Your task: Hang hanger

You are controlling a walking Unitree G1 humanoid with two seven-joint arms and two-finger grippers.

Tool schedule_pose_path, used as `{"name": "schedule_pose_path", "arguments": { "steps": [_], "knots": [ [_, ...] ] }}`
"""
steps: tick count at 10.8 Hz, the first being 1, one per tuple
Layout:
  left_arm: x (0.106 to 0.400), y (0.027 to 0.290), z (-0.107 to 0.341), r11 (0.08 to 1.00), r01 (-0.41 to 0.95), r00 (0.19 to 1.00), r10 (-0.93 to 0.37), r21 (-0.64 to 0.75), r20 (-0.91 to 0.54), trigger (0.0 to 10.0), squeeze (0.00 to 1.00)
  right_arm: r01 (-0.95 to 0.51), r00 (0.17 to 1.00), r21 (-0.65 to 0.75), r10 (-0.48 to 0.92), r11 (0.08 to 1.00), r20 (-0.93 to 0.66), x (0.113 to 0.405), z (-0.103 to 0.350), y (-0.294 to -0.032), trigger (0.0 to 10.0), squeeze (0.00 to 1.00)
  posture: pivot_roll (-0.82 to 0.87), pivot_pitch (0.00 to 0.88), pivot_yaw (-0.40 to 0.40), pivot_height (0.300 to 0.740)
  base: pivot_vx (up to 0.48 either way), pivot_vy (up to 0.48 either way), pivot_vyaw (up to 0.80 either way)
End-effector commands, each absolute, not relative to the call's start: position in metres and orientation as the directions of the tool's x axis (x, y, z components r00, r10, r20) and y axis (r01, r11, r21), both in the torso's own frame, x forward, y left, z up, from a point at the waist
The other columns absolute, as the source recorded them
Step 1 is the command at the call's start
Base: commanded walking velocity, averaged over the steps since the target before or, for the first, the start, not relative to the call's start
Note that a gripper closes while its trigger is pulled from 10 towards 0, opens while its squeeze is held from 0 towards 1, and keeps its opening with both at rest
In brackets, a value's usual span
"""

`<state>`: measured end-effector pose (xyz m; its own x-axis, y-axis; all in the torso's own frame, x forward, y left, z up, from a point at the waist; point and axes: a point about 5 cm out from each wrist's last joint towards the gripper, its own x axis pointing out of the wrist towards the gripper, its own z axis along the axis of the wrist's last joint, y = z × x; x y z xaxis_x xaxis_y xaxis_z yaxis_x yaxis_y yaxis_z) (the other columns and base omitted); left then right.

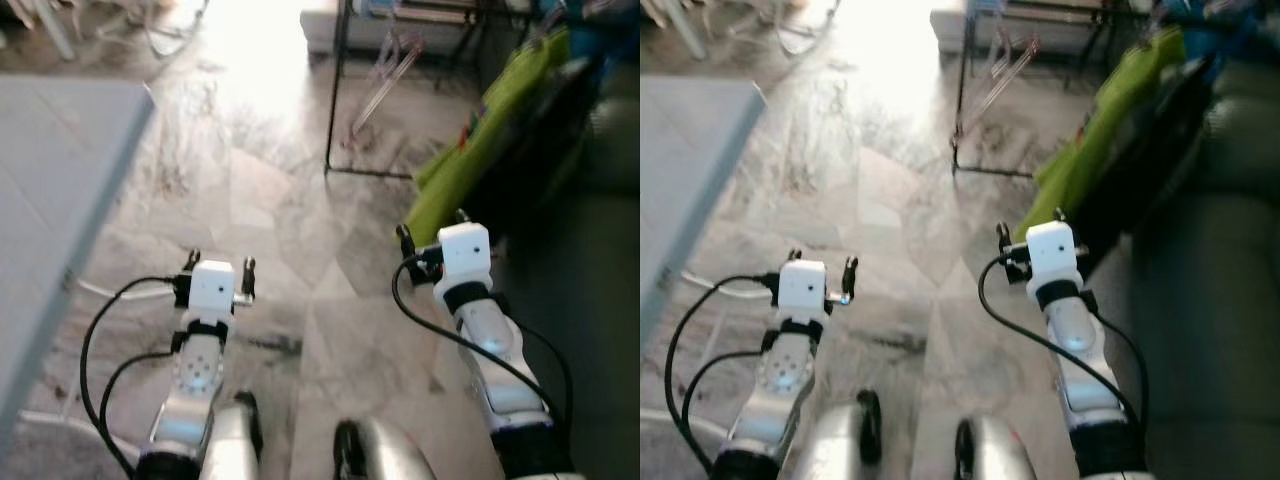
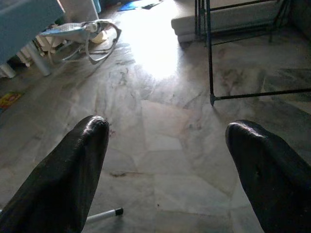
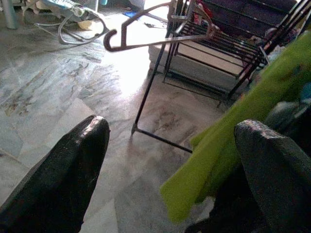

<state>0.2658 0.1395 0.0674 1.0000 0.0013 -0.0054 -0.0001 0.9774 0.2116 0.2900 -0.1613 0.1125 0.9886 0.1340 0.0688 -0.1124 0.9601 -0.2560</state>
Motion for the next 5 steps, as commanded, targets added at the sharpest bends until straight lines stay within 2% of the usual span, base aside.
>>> {"name": "schedule_pose_path", "arguments": {
  "steps": [1,5],
  "knots": [
    [0.2625,0.1362,0.0649,0.979,0.004,1.000,-0.002,0.203,-0.013,10.0,0.00,-0.114,0.991,-0.260,0.128,0.959,0.039,0.2871,0.1061,-0.1650,10.0,0.00,-0.04,0.199,-0.043,0.740,-0.300,-0.296,0.00],
    [0.2636,0.1344,0.0646,0.980,0.002,1.000,0.001,0.199,-0.014,10.0,0.00,-0.124,0.990,-0.268,0.138,0.955,0.035,0.2877,0.1058,-0.1649,10.0,0.00,-0.04,0.196,-0.049,0.740,-0.295,-0.293,0.00]
  ]
}}
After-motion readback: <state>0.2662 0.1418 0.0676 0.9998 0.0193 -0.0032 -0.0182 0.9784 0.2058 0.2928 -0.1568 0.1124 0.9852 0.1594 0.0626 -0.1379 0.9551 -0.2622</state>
